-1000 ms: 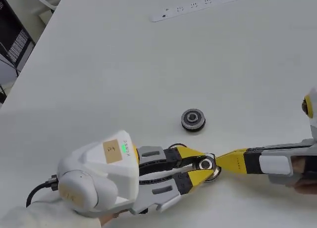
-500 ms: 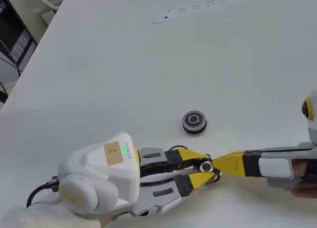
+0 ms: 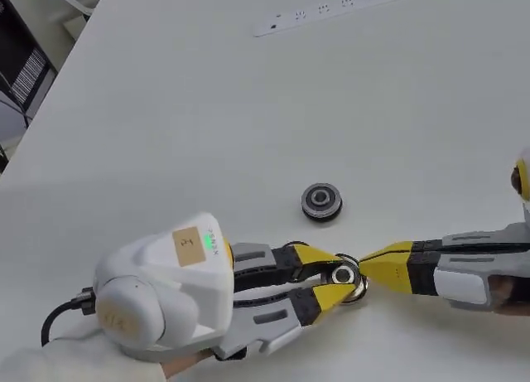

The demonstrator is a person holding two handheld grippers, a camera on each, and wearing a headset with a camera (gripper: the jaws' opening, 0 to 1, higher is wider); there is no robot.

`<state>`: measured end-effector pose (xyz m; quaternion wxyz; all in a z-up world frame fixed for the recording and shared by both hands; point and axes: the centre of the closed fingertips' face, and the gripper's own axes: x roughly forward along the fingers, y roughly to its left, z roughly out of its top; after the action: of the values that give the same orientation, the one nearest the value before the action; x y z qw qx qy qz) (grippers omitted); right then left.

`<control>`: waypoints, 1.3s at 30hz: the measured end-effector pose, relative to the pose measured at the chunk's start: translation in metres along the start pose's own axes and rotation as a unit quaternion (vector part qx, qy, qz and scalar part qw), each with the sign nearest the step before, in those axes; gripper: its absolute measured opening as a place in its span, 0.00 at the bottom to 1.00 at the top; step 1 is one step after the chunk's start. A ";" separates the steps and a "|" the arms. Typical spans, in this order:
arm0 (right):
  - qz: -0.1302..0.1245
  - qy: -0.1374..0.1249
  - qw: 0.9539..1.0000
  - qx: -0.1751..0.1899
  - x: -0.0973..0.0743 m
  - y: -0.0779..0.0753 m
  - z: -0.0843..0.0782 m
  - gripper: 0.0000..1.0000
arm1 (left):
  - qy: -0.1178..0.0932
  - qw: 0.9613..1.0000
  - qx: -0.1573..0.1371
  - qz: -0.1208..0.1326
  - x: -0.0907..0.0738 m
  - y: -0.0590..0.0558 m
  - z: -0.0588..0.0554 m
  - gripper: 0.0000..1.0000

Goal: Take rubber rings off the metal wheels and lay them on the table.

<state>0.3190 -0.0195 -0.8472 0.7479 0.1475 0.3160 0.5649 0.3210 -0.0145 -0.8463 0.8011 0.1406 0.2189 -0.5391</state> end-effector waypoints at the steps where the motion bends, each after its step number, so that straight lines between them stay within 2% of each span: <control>1: 0.006 -0.004 1.000 0.006 0.001 0.003 0.002 0.00 | 0.002 1.000 -0.001 0.002 0.000 0.000 0.000 0.13; 3: 0.007 -0.005 1.000 -0.009 0.001 0.005 0.004 0.00 | 0.008 1.000 -0.010 0.005 -0.001 0.000 -0.001 0.13; 4: 0.002 0.000 0.999 -0.044 0.002 0.004 0.003 0.00 | 0.013 1.000 -0.013 0.006 -0.003 0.000 -0.002 0.13; 6: 0.000 0.006 0.998 -0.066 0.003 0.005 0.002 0.00 | 0.018 1.000 -0.015 0.005 -0.005 0.000 -0.003 0.13; 8: 0.002 0.003 0.998 -0.057 0.003 0.004 0.002 0.00 | 0.024 1.000 -0.013 0.006 -0.007 0.000 -0.005 0.13; 10: 0.000 0.002 0.998 -0.063 0.002 0.003 0.003 0.00 | 0.030 0.999 -0.021 0.007 -0.009 0.001 -0.005 0.11; 13: 0.004 0.004 0.998 -0.069 0.002 0.006 0.004 0.00 | 0.026 0.999 -0.019 0.006 -0.013 0.002 0.002 0.09; 15: 0.006 0.007 0.997 -0.070 0.002 0.007 0.003 0.00 | 0.025 0.999 -0.018 0.012 -0.017 0.009 0.007 0.11; 17: 0.012 0.006 0.998 -0.056 0.002 0.008 0.003 0.00 | 0.022 0.999 -0.026 0.017 -0.020 0.014 0.011 0.14; 20: 0.012 0.007 0.998 -0.060 0.002 0.009 0.004 0.00 | 0.018 0.999 -0.020 0.025 -0.028 0.020 0.017 0.19; 23: 0.015 0.005 0.998 -0.058 0.001 0.011 0.005 0.00 | 0.021 0.999 -0.003 0.030 -0.036 0.023 0.021 0.26; 27: 0.018 0.000 0.998 -0.055 0.001 0.013 0.008 0.00 | 0.022 0.999 0.002 0.031 -0.045 0.022 0.024 0.31; 29: 0.015 0.003 0.998 -0.057 0.002 0.012 0.008 0.00 | 0.024 0.999 0.004 0.033 -0.046 0.022 0.023 0.30; 31: -0.001 0.014 0.998 -0.063 0.002 0.006 0.004 0.00 | 0.028 0.999 0.003 0.039 -0.042 0.024 0.017 0.29; 34: 0.001 0.013 0.998 -0.061 0.003 0.007 0.004 0.00 | 0.043 0.998 0.004 0.042 -0.031 0.023 0.007 0.29; 37: 0.003 0.014 0.998 -0.062 0.002 0.008 0.004 0.00 | 0.059 0.997 0.021 0.042 -0.022 0.023 0.001 0.29; 39: 0.004 0.015 0.998 -0.062 0.003 0.009 0.004 0.00 | 0.064 0.997 0.021 0.040 -0.017 0.023 -0.001 0.29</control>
<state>0.3156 -0.0137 -0.8400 0.7487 0.0933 0.2907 0.5885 0.3369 0.0083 -0.8395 0.8032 0.2001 0.2526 -0.5011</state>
